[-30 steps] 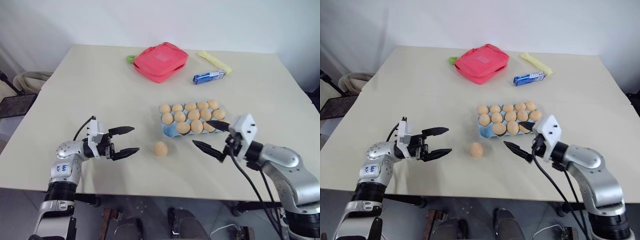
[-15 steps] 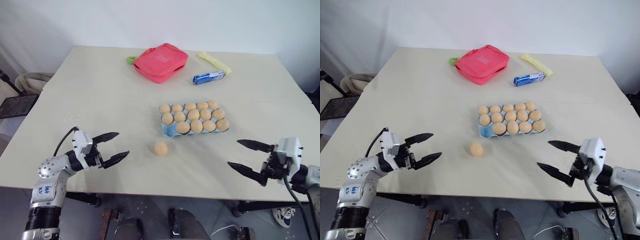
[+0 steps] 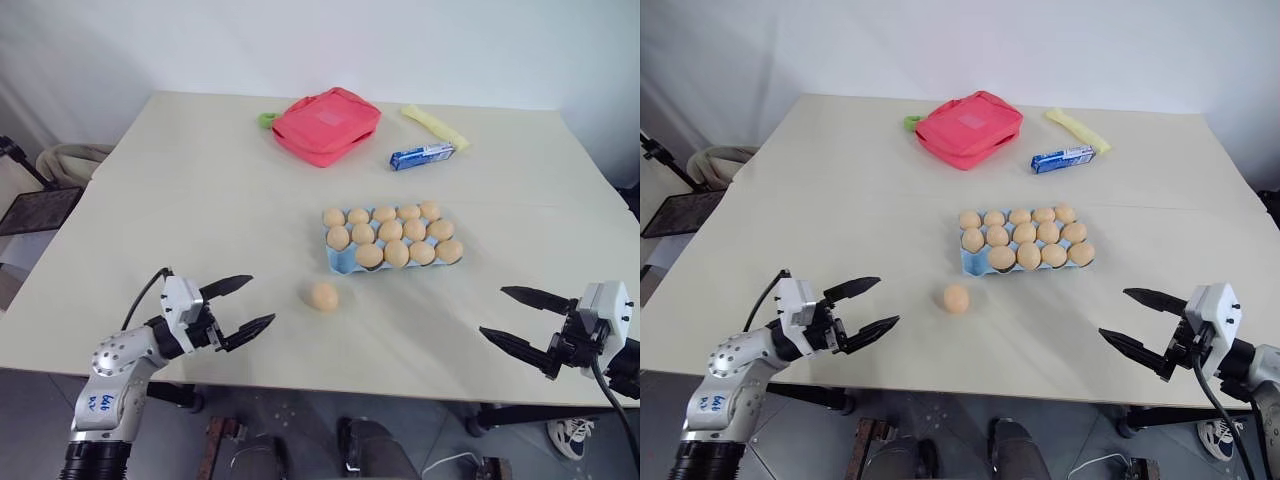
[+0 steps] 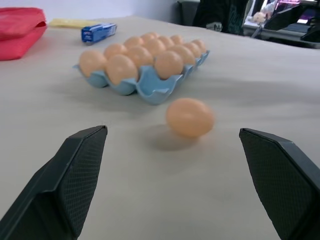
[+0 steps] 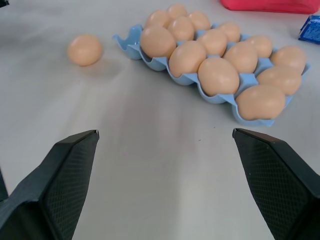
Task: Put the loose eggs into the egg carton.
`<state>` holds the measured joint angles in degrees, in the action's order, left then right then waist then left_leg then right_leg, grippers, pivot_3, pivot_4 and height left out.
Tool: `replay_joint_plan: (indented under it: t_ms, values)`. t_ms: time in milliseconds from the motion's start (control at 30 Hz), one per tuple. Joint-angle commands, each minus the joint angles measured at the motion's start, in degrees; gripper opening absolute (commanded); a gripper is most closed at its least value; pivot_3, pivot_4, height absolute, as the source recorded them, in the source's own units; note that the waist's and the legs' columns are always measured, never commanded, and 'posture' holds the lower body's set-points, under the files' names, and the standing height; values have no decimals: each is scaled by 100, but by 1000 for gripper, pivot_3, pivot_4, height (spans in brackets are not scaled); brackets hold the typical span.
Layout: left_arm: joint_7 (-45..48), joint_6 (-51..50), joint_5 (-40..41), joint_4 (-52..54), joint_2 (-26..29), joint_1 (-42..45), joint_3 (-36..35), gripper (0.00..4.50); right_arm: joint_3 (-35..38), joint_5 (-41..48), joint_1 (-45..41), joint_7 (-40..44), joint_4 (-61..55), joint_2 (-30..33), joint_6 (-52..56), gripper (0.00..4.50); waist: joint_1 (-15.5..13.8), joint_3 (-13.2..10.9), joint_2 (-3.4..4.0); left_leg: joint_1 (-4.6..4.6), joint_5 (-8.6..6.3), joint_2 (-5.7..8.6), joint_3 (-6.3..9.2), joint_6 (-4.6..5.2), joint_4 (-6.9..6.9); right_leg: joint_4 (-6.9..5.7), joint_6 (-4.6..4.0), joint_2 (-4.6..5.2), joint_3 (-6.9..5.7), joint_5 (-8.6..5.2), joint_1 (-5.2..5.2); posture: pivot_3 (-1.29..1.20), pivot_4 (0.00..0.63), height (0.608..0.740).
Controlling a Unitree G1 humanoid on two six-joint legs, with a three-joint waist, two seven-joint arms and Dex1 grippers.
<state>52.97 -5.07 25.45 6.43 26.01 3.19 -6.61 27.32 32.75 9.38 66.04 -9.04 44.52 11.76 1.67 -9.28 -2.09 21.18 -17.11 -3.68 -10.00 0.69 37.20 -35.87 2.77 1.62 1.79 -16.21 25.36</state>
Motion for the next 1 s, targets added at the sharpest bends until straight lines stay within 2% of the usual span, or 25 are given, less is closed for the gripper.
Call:
replay_joint_plan:
  t_ms: [33, 300, 433, 867, 1000]
  values:
    - [-406, -112, -349, 159, -248, 294, 475, 4500, 88, 63, -105, -142, -255, 105, 49, 4480, -14, 0, 0, 1, 1, 1, 0, 1, 1, 0, 1, 0, 0, 1, 0, 0, 150, 740]
    - [-1031, -476, -848, -147, -699, 827, 1118, 4500, 75, 63, 22, -462, -618, -27, 153, 4480, -6, 0, 1, 0, 1, 0, 2, 2, 0, -2, 16, -7, 2, 9, -1, 0, 150, 740]
    - [-1117, -656, -1147, -494, -756, 1100, 1417, 4500, 61, 85, 123, -633, -801, -101, 199, 4480, -3, 2, 4, 0, 3, 0, 3, 4, 5, -4, 19, -7, 2, 11, -1, 0, 150, 740]
    - [-1253, -909, -1425, -916, -987, 1538, 1762, 4500, 50, 98, 226, -916, -1011, -194, 244, 4480, -1, 2, 4, 0, 4, 1, 2, 5, 5, -4, 20, -6, 3, 11, -2, 0, 150, 740]
    - [-1324, -884, -1429, -928, -1099, 1561, 1744, 3212, 4, 67, 219, -966, -1014, -214, 240, 4500, -9, 2, 4, 1, 4, 2, 2, 6, 7, -5, 21, -6, 3, 12, -2, 0, 150, 740]
